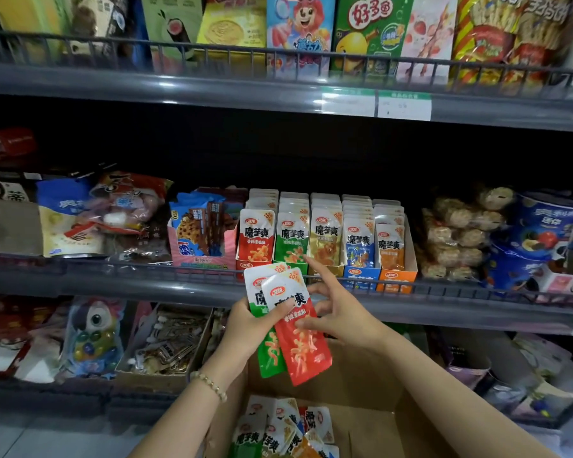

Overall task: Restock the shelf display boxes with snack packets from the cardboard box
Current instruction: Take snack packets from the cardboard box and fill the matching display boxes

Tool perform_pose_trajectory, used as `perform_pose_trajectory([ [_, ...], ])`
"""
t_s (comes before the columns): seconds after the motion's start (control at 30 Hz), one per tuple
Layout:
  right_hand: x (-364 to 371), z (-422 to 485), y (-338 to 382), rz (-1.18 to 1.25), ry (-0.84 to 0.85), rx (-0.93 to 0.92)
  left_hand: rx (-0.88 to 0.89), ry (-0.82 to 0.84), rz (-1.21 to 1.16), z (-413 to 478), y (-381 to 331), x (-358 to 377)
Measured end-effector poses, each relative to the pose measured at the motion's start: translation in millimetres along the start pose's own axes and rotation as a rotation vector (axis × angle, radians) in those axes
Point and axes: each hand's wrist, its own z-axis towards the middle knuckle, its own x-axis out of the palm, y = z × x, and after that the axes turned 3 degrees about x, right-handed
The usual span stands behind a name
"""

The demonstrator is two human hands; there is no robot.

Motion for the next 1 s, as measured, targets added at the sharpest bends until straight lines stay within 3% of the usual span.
perform_pose_trajectory([
  [0.17,10,21,8,0.006,0.085,0.009,-0.001,-0.005,0.008,6,-8,-20],
  [0.37,4,55,8,0.068,-0.123,-0.035,-0.003,0.007,0.086,28,-10,-68],
  [0.63,-8,120,51,0.083,-0.417,-0.21,0.067,-0.125,0.027,47,-16,-100],
  [0.73,-9,143,58,0.019,-0.54,-0.293,0.079,-0.128,0.015,52,-18,-101],
  [0.87,-4,157,57,-0.063,-0.499,-0.274,0.071,-0.133,0.006,57,-16,-103],
  [1.0,1,163,38,-0.432,-0.446,-0.18,0.059,-0.119,-0.004,59,-14,-102],
])
